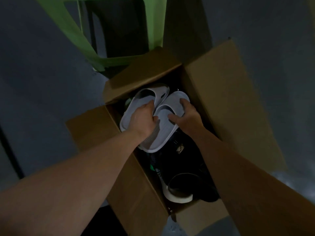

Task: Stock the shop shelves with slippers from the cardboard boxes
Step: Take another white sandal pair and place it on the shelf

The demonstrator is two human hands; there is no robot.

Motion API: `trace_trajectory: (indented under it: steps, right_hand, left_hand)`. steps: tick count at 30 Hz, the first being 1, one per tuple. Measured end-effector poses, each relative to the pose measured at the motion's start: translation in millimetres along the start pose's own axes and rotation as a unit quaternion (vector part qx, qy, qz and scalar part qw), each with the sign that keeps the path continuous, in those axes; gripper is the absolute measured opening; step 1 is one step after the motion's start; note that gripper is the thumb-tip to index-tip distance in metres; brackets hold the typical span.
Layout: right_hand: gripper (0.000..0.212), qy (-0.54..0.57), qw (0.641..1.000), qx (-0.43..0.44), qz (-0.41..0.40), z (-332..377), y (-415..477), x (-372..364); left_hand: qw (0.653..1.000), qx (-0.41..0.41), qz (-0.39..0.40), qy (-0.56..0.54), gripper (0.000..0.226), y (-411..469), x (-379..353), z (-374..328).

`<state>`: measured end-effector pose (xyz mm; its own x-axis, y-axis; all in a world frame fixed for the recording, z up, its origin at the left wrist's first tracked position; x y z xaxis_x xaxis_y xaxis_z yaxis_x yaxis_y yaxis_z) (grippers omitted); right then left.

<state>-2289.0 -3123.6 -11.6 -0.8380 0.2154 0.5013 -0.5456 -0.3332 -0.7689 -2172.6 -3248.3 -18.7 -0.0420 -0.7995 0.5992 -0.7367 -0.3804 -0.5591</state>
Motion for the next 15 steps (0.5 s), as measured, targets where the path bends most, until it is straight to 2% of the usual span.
trace_trajectory:
  steps: [2, 4, 7, 10, 15]
  right_hand:
    - [0.089, -0.020, 1.000, -0.003, 0.010, -0.7, 7.2, -4.2]
    - [0.091, -0.047, 0.999, -0.002, 0.008, -1.8, 10.6, -6.9]
    - [0.086, -0.060, 0.998, -0.007, -0.030, -3.7, 6.5, -8.2]
    - [0.087, -0.101, 0.991, 0.016, -0.087, -4.8, -7.6, -4.9]
    - [0.091, -0.206, 0.975, -0.013, -0.088, -7.8, -43.6, 6.1]
  left_hand:
    - [1.000, -0.013, -0.011, 0.005, 0.028, 7.5, -4.2, 3.5]
    - [1.000, -0.015, -0.013, 0.008, 0.021, 12.2, -5.9, 6.8]
    - [1.000, -0.006, -0.003, -0.007, 0.023, 13.2, -9.5, 10.5]
    - [0.999, 0.004, 0.017, -0.038, 0.034, 5.3, -8.5, 4.8]
    - [0.994, 0.034, 0.054, -0.089, 0.039, -21.4, 0.7, -20.4]
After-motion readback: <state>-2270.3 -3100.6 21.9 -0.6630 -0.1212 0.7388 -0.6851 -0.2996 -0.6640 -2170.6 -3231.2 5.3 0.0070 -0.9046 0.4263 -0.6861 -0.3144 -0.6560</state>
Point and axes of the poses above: each hand's wrist, its own y-axis towards the middle knuckle, its own x-axis out of the back of the hand, z = x × y, the point moved 2 cm from there along y, towards the middle knuckle, and after that the axes turned 4 degrees about -x, right-handed, at the moved point
